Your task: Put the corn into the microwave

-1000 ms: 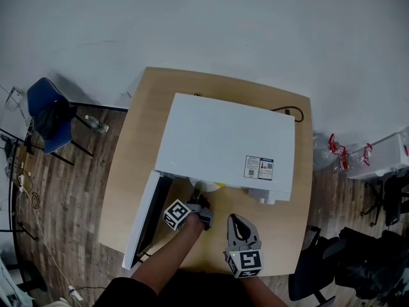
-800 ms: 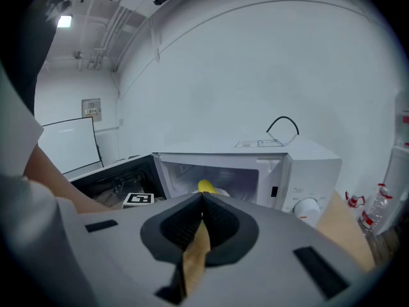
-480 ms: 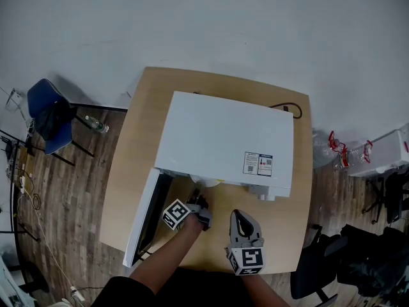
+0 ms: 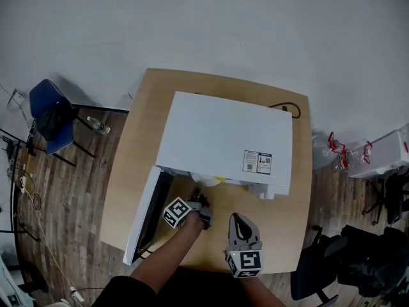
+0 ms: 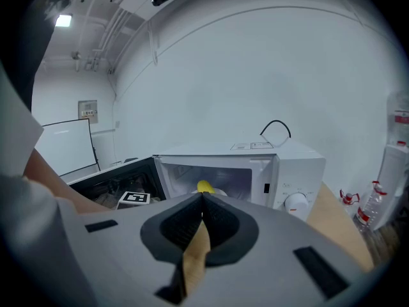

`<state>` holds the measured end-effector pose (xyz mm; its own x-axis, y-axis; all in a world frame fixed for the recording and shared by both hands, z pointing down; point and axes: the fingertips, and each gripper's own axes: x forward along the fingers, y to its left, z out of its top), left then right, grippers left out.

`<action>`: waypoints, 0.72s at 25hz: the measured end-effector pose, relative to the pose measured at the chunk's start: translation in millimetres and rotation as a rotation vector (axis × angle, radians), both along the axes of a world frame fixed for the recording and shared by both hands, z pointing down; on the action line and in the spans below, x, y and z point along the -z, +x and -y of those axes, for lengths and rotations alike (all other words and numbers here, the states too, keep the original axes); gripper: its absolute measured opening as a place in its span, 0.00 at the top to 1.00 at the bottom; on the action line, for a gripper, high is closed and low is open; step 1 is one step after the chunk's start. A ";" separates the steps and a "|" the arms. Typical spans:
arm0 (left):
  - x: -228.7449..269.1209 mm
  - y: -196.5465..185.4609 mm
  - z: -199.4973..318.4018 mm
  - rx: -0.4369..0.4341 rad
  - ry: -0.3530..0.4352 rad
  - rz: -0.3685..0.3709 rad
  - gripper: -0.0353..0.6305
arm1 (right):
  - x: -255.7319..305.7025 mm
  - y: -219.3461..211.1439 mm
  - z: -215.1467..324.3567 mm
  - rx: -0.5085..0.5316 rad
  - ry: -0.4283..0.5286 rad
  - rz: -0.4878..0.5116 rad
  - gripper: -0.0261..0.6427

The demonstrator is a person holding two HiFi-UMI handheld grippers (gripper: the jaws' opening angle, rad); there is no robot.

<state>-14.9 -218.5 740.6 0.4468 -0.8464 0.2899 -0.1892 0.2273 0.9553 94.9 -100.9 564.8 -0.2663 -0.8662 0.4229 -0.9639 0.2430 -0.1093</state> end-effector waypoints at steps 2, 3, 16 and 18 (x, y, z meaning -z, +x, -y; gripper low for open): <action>-0.3 2.0 3.5 -0.007 0.006 0.016 0.91 | -0.4 1.7 -2.1 -0.002 -0.003 -0.002 0.87; -0.5 3.0 5.8 -0.009 0.010 0.024 0.91 | -0.9 2.8 -2.9 -0.002 -0.005 -0.004 0.87; 7.6 16.0 9.0 -0.056 0.044 0.075 0.91 | -12.6 -1.9 -8.1 0.036 -0.027 -0.018 0.87; 11.1 21.9 3.5 -0.123 0.056 0.129 0.91 | -13.3 -3.2 -8.6 0.039 -0.030 -0.017 0.87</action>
